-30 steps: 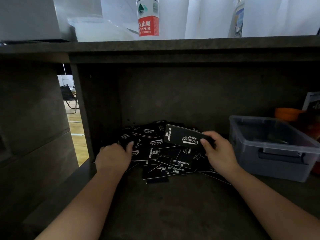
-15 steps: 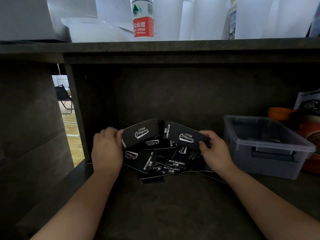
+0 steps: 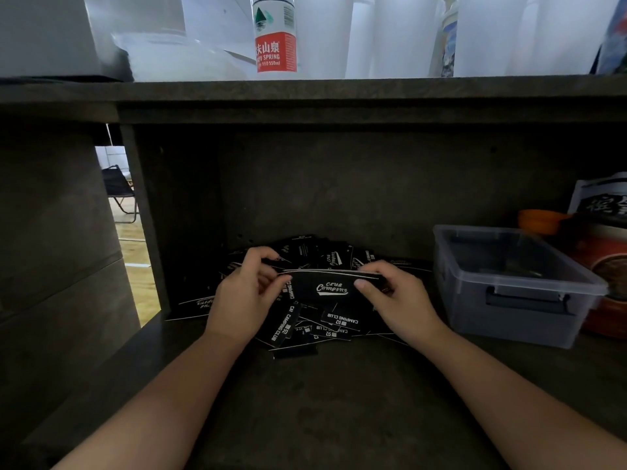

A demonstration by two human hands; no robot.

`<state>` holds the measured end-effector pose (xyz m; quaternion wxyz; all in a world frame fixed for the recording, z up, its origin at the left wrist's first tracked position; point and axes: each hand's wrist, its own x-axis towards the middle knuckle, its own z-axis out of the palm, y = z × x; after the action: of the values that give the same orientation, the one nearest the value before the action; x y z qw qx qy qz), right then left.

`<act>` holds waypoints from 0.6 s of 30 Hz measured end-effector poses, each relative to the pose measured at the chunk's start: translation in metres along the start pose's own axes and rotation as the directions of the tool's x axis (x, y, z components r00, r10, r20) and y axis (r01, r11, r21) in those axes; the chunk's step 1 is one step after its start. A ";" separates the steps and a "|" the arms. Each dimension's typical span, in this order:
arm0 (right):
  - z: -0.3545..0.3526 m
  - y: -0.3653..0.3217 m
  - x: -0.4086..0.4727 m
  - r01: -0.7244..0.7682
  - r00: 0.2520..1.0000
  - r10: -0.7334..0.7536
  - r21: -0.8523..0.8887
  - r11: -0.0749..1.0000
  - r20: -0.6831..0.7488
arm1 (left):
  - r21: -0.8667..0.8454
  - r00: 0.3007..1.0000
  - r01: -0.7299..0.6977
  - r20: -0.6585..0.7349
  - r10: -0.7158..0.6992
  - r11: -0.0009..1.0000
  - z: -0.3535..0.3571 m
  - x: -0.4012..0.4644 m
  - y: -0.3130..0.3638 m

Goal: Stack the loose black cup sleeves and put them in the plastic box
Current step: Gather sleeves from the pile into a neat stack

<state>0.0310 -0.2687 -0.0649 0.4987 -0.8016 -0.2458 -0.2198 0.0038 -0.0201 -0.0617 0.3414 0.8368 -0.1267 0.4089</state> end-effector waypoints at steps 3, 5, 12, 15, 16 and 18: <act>0.000 0.004 0.001 0.020 1.000 -0.022 -0.058 0.998 -0.021 | -0.009 0.999 0.039 -0.001 -0.039 0.999 -0.008 0.005 -0.010; -0.003 0.010 0.004 -0.002 0.996 -0.005 -0.079 0.997 -0.084 | -0.063 0.996 0.090 0.012 -0.090 0.994 -0.017 0.005 -0.022; -0.010 0.018 0.006 -0.077 0.984 0.065 -0.071 0.994 -0.167 | 0.215 0.720 0.304 0.586 -0.371 0.928 -0.051 0.001 -0.037; -0.008 0.016 0.006 -0.073 0.986 0.061 -0.071 0.995 -0.153 | 0.211 0.624 0.342 0.678 -0.389 0.916 -0.054 0.002 -0.041; -0.008 0.015 0.006 -0.075 0.986 0.064 -0.068 0.995 -0.152 | 0.219 0.621 0.323 0.685 -0.381 0.921 -0.053 0.003 -0.042; -0.009 0.015 0.006 -0.082 0.986 0.071 -0.066 0.994 -0.154 | 0.226 0.675 0.281 0.645 -0.359 0.933 -0.050 0.002 -0.044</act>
<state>0.0438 -0.2812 -0.0685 0.4947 -0.8089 -0.1685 -0.2694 -0.0031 0.0458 -0.0586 0.2924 0.9535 -0.0712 0.0169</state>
